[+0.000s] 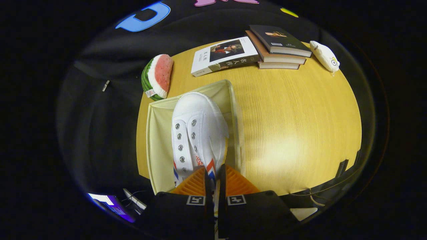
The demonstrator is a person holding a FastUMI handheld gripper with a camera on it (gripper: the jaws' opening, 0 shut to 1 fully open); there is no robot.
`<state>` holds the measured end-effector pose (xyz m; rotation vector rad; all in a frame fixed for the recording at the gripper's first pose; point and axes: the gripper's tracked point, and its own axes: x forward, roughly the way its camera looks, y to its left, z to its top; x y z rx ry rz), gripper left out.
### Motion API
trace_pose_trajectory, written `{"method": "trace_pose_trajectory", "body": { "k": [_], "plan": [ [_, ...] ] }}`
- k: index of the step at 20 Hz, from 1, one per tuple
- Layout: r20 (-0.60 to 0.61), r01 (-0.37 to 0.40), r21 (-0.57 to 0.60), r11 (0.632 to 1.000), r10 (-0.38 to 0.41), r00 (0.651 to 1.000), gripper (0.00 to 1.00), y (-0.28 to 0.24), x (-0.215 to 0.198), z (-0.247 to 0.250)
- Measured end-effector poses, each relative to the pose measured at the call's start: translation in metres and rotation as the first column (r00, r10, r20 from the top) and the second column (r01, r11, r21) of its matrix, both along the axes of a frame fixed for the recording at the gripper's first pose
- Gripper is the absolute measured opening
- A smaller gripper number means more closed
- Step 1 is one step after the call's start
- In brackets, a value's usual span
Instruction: Open the storage box then place both shoes into the box .Put the left shoe in first, then the right shoe, with the right side of both shoes facing outward in a uniform manner.
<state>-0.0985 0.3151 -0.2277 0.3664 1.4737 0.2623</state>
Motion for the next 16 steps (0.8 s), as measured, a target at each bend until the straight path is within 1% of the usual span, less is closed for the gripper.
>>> {"method": "trace_pose_trajectory", "body": {
  "k": [1,2,3,4,5,6,8,13,16],
  "plan": [
    [-0.001,0.000,-0.011,1.000,0.000,1.000,0.11,-0.001,0.000,-0.003],
    [0.001,0.006,-0.006,1.000,-0.006,1.000,0.17,0.000,0.002,-0.003],
    [-0.004,0.016,0.028,0.999,-0.016,1.000,0.22,0.006,0.003,0.001],
    [-0.001,0.025,0.058,0.998,-0.025,1.000,0.36,0.013,0.006,0.005],
    [0.012,0.022,0.073,0.997,-0.023,1.000,0.41,0.014,0.011,0.010],
    [0.031,0.008,0.082,0.997,-0.011,0.999,0.57,0.016,0.014,0.013],
    [0.059,-0.011,0.092,0.996,0.005,0.998,1.00,0.017,0.017,0.019],
    [0.086,-0.027,0.092,0.995,0.019,0.996,0.99,0.012,0.015,0.024],
    [0.110,-0.029,0.112,0.993,0.016,0.994,0.99,0.007,0.014,0.033]
  ]
}}
